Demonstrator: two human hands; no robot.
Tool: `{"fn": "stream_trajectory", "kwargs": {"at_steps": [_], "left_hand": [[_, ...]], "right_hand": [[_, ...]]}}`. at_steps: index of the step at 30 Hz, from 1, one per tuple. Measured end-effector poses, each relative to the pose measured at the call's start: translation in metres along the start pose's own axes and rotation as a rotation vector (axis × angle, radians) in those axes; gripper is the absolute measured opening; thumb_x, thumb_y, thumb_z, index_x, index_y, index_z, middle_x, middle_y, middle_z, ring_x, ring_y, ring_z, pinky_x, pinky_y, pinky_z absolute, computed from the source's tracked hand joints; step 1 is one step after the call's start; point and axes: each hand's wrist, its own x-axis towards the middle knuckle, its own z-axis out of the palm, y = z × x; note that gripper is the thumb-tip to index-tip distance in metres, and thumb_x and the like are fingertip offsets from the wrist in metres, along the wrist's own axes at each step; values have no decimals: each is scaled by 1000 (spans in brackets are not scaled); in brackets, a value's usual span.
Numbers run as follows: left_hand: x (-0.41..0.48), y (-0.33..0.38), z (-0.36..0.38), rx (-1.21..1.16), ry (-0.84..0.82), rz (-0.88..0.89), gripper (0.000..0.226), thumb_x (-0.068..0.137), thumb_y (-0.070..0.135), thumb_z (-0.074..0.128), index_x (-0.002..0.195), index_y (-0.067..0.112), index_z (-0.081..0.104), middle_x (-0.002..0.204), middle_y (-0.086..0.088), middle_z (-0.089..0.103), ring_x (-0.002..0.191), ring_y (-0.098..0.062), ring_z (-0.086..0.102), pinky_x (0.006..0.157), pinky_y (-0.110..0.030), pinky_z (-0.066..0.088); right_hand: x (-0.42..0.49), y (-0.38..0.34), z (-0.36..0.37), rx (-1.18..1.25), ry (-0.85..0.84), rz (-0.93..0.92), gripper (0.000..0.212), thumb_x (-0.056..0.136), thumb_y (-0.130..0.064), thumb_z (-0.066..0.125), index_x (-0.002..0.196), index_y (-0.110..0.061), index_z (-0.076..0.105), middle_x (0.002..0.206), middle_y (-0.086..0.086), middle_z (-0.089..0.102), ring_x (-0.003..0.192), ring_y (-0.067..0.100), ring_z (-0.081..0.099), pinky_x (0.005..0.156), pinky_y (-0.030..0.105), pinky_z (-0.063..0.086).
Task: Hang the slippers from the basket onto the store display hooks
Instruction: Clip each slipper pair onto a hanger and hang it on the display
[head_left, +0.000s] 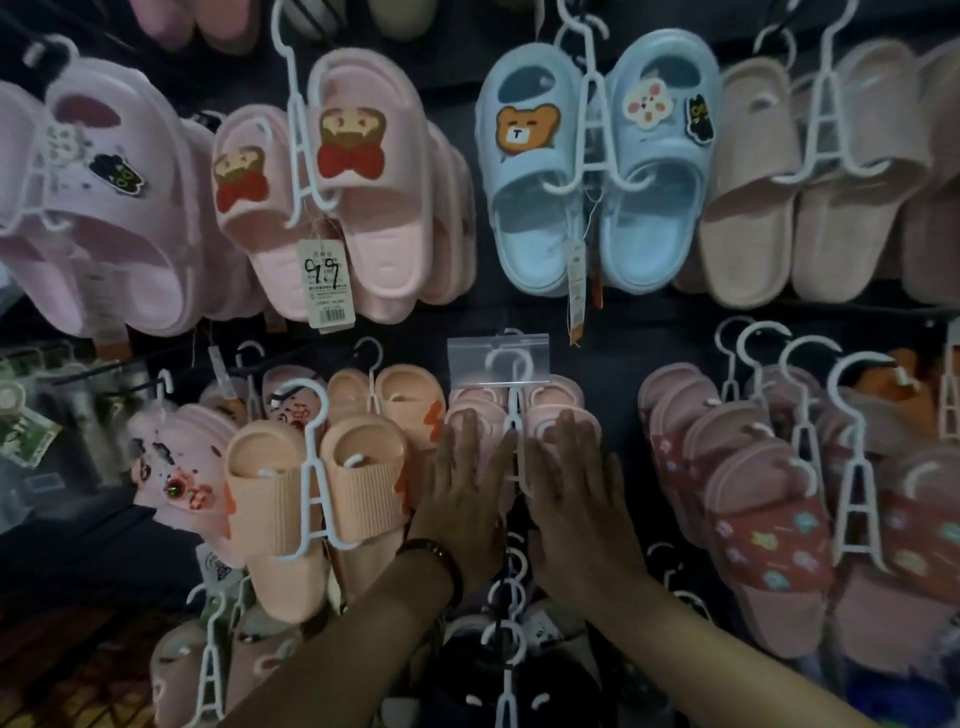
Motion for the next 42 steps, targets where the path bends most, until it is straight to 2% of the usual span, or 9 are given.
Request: {"fn": "stream_trajectory", "kwargs": {"at_steps": [3, 7, 11, 16, 23, 27, 32, 39, 42], "left_hand": [[4, 0, 18, 50, -19, 8, 109, 85, 41, 52, 159, 26, -27, 163, -22, -35, 148, -47, -34, 124, -66, 1], [22, 0, 38, 91, -44, 23, 103, 87, 53, 47, 163, 23, -16, 169, -22, -19, 150, -50, -28, 122, -67, 7], [36, 3, 43, 77, -61, -2, 109, 85, 53, 51, 161, 24, -21, 167, -21, -24, 149, -49, -32, 122, -68, 6], [50, 2, 42, 59, -48, -14, 109, 89, 58, 48, 158, 23, -29, 161, -18, -39, 148, -46, -35, 124, -64, 4], [61, -1, 28, 70, -124, -20, 107, 93, 66, 46, 158, 25, -28, 157, -10, -45, 149, -43, -35, 125, -62, -2], [60, -7, 22, 12, -117, -28, 106, 91, 61, 52, 158, 34, -25, 165, -8, -36, 151, -41, -30, 125, -62, 4], [59, -11, 23, -2, -125, -18, 102, 87, 59, 45, 159, 35, -23, 166, -15, -31, 152, -42, -30, 125, -61, 4], [29, -7, -12, -112, -170, -34, 93, 93, 54, 52, 163, 30, -3, 169, -14, -21, 157, -39, -16, 127, -55, 7], [4, -12, -36, -167, -89, -20, 81, 95, 49, 55, 162, 27, 15, 171, -11, 0, 158, -34, 3, 126, -48, 15]], "right_hand": [[5, 1, 5, 21, -14, 29, 90, 84, -45, 20, 169, -16, 7, 175, 18, -9, 160, 41, -19, 126, 67, 14], [13, 1, 15, -4, -36, 64, 104, 85, -38, 62, 169, -15, 6, 174, 21, -10, 160, 41, -17, 125, 64, 21], [25, 8, 25, -10, -50, 57, 112, 79, -41, 70, 169, -15, 10, 175, 22, -7, 161, 41, -15, 124, 63, 26], [43, 16, 23, 8, -92, 33, 111, 84, -47, 63, 168, -19, -5, 173, 18, -22, 158, 39, -26, 128, 61, 14], [57, 20, 17, 43, -102, 45, 108, 84, -42, 72, 167, -21, 7, 174, 18, -15, 161, 39, -16, 128, 59, 18], [58, 15, 8, 65, -109, 59, 99, 85, -38, 69, 165, -21, 13, 173, 18, -10, 161, 41, -9, 128, 58, 19], [57, 10, -5, 133, -31, 19, 67, 75, -31, 55, 141, -20, 45, 153, 13, 33, 148, 37, 30, 113, 54, 40], [47, -2, -18, 70, -93, 90, 78, 82, -41, 49, 154, -19, 31, 163, 18, 21, 153, 41, 23, 119, 55, 35], [42, -18, -28, 104, -95, 94, 75, 89, -39, 58, 156, -18, 31, 163, 19, 22, 151, 40, 27, 118, 51, 36]]}}
